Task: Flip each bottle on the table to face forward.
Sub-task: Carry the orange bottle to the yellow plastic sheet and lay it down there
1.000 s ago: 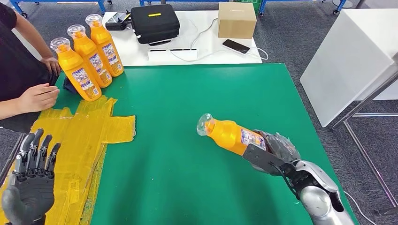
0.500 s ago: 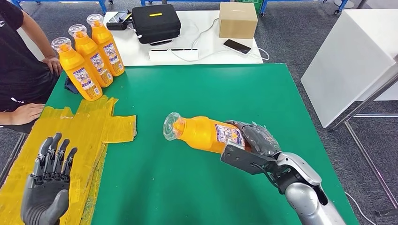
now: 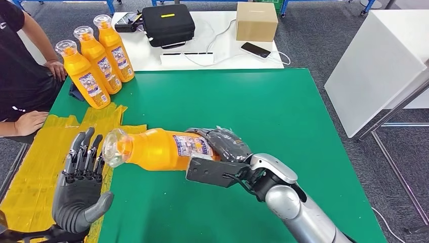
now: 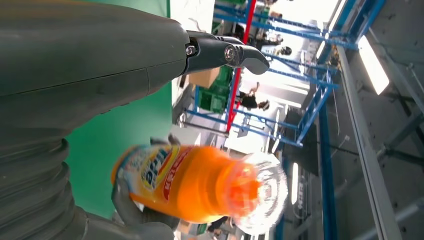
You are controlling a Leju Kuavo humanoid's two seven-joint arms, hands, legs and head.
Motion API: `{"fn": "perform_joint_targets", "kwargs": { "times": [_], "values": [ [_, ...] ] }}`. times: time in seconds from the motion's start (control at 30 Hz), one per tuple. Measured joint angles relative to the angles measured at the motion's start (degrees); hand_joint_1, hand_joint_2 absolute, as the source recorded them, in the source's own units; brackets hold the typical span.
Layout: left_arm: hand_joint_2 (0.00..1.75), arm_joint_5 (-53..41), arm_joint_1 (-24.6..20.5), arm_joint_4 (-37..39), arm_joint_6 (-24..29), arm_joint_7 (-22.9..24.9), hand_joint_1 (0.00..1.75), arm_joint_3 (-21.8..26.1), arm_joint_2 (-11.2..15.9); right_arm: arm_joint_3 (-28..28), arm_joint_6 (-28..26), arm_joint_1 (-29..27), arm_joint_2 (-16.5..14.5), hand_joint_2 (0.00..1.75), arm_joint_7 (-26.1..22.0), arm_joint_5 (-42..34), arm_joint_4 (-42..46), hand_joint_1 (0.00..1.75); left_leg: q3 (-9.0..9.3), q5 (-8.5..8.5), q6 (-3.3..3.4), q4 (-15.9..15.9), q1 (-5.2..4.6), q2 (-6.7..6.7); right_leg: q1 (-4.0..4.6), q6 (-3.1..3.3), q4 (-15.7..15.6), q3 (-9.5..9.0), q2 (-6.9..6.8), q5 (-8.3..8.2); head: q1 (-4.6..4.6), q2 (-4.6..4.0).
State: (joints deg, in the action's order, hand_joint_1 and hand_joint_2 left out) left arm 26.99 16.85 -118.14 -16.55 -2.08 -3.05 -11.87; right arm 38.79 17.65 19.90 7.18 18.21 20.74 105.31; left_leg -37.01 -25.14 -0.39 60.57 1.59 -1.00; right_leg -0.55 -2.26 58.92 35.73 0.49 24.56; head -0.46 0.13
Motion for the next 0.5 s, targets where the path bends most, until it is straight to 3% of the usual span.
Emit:
{"fn": "perform_joint_targets", "kwargs": {
  "times": [0.23, 0.5],
  "values": [
    [1.75, 0.61, -0.5, 0.46, 0.31, -0.27, 0.0, -2.64, 1.11, 3.3, -1.53, 0.96, -2.7, 1.75, 0.46, -2.88, -2.09, 1.75, -0.03, -0.01, 0.0, 0.0, -0.01, -0.02, -0.02, 0.0, -0.01, 0.03, 0.0, 0.0, 0.01, 0.0],
    [1.75, 0.8, -1.24, 0.66, -0.07, -1.02, 0.0, -4.79, 2.58, 6.35, 0.13, 2.06, -2.64, 1.75, -0.67, -9.41, -4.61, 1.75, -0.02, -0.01, 0.0, 0.0, -0.01, -0.01, -0.01, 0.0, 0.0, 0.04, 0.0, 0.0, 0.0, 0.0]
  ]
}}
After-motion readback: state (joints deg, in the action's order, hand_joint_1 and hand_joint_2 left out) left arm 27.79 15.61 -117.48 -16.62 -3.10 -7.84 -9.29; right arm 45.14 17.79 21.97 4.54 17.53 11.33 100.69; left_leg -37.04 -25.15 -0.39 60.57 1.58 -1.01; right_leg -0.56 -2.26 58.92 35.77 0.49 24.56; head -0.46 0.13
